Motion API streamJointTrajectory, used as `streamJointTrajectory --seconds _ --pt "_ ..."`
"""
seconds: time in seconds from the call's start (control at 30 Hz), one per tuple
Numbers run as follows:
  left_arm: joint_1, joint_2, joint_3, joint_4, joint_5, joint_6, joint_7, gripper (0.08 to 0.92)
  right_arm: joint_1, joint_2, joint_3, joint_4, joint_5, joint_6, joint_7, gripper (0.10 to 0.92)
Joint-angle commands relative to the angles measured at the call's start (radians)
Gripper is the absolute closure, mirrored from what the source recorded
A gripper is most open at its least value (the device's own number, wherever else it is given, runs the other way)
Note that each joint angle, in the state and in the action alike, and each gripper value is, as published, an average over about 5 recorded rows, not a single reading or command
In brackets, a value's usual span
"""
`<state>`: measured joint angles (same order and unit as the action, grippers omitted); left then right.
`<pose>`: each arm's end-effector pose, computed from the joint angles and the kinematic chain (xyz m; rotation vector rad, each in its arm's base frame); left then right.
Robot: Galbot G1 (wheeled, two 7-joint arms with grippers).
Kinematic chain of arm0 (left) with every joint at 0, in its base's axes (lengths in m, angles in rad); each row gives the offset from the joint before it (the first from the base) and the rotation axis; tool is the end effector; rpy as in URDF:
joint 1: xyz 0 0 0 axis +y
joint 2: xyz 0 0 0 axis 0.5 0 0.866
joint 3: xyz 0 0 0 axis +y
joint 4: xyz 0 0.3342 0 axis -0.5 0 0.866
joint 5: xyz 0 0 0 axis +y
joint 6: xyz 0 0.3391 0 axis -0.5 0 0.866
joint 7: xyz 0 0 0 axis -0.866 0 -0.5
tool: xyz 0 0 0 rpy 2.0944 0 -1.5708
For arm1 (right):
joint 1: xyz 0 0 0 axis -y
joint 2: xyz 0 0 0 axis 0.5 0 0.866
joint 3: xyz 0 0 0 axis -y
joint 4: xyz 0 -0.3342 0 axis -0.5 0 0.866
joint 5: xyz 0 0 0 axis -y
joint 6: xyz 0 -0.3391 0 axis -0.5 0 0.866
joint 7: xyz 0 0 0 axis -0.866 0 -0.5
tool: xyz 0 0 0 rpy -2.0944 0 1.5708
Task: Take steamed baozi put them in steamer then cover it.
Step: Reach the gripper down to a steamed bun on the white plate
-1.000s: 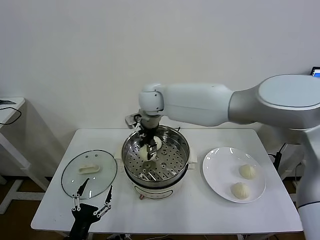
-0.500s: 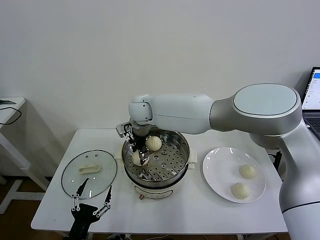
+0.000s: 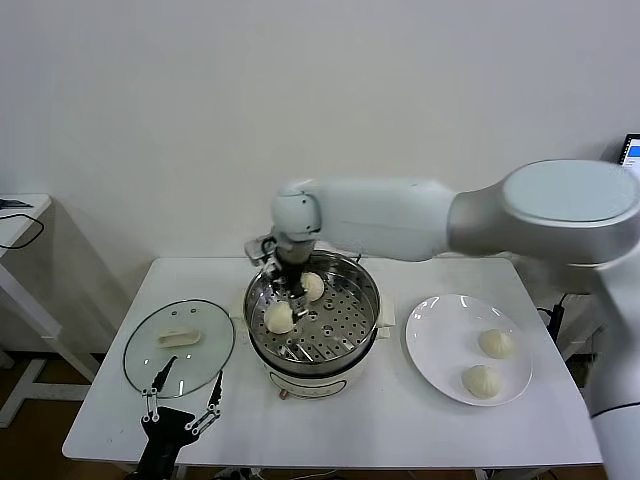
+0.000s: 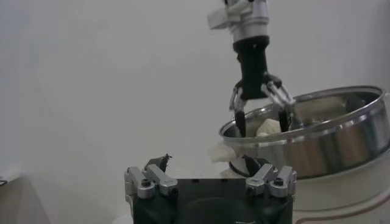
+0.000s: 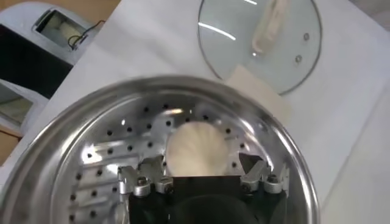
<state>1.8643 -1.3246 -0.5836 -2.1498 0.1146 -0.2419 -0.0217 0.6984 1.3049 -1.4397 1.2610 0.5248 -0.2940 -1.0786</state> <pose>0.0918 0.0527 -0.3024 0.2243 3.0735 0.5013 0.5145 0.1729 -0.0346 1.7137 -1.1202 1.6053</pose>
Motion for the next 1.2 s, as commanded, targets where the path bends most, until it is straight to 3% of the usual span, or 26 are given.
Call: streamJointTrajectory --seconds 0.03,0.3,0.57,1.2 --pt "0.002 0.001 0.008 -0.003 0.006 0.002 0.001 0.177 0.089 -0.469 0.069 0.18 -0.117 0.095 -0.148 0.203" --pt "0.016 0.0 0.012 0.0 0.013 -0.006 0.001 0.177 -0.014 -0.712 0.057 0.139 -0.274 0.226 -0.246 0.203" --pt "0.026 -0.005 0.001 0.007 0.013 -0.011 0.002 0.177 -0.233 -0.831 0.053 0.136 -0.38 0.275 -0.214 0.203" --pt "0.026 -0.007 -0.009 0.028 0.013 -0.017 0.002 0.177 -0.493 -0.753 0.213 0.041 -0.427 0.244 -0.086 0.203"
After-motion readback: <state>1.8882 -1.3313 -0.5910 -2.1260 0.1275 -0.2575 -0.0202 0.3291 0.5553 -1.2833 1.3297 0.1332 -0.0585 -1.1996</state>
